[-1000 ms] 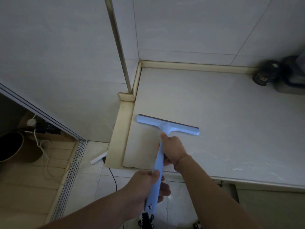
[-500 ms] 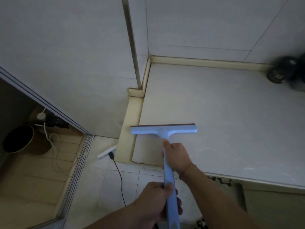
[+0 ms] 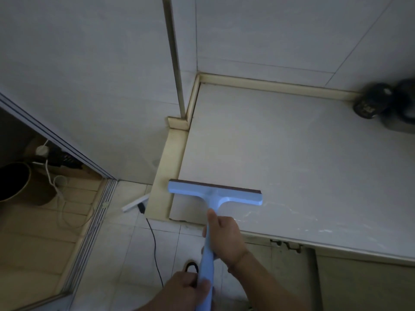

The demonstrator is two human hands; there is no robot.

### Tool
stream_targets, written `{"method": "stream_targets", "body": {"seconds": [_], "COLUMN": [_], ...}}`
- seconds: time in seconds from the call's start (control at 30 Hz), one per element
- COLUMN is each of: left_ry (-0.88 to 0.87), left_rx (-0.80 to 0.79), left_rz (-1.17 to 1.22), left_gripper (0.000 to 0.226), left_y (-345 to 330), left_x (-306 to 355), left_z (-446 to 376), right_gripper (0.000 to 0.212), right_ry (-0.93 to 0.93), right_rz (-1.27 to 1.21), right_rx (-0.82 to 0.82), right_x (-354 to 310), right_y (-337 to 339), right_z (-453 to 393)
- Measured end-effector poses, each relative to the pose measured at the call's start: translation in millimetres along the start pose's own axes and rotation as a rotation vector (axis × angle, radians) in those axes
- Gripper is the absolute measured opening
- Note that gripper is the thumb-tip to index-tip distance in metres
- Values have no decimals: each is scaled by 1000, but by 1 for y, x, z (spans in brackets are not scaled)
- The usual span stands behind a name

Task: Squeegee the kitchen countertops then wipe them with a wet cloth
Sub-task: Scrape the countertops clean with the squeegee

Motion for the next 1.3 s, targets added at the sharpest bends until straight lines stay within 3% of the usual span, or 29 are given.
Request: {"method": "stream_targets", "body": {"seconds": [0.07, 0.17, 0.27, 0.4, 0.63, 0.8, 0.9, 1.07, 1.1, 1.17, 1.23, 1.3], "left_ry": [-26, -137, -149, -154, -108, -34, 12, 9, -12, -32, -37, -116], "left_rx": [4, 17, -103, -225, -214, -141, -80, 37, 28, 0, -24, -14], "left_rz": [34, 200, 378, 418, 420, 446, 386, 290, 291, 378, 473, 441], "left_gripper": [23, 24, 18, 18, 21, 25, 28, 53, 51, 23, 17, 17], "left_y": [1, -11, -42, -87, -129, -149, -165, -192, -193, -200, -209, -222], "left_x": [3, 28, 74, 132, 160, 140, 121, 93, 99, 114, 129, 151], "left_z": [2, -3, -18, -49, -66, -53, -42, -42, -37, -33, -37, -43], "right_gripper": [57, 56, 56, 56, 57, 63, 63, 60, 60, 57, 54, 50], "right_ry": [36, 80, 115, 63, 40, 96, 71, 70, 78, 84, 96, 200], "right_rz": [-32, -96, -56, 0, 102, 195, 129, 155, 140, 50, -53, 8], "right_rx": [10, 122, 251, 331, 300, 227, 206, 111, 96, 80, 81, 198], "right_x": [-7, -23, -26, -20, -1, 23, 44, 64, 60, 51, 49, 56], "right_y": [2, 39, 101, 173, 219, 215, 211, 209, 211, 224, 245, 276], "right_z": [3, 1, -12, -29, -41, -29, -5, 23, 25, 27, 34, 53]}}
Point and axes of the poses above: each hand's wrist, its own z-axis away from the middle knuckle, its own y-axis out of the back of the hand, x = y × z, the point moved 4 cm from there along -z, towards the middle knuckle, and after that the axes turned 6 degrees about -z, right-handed, at the moved point
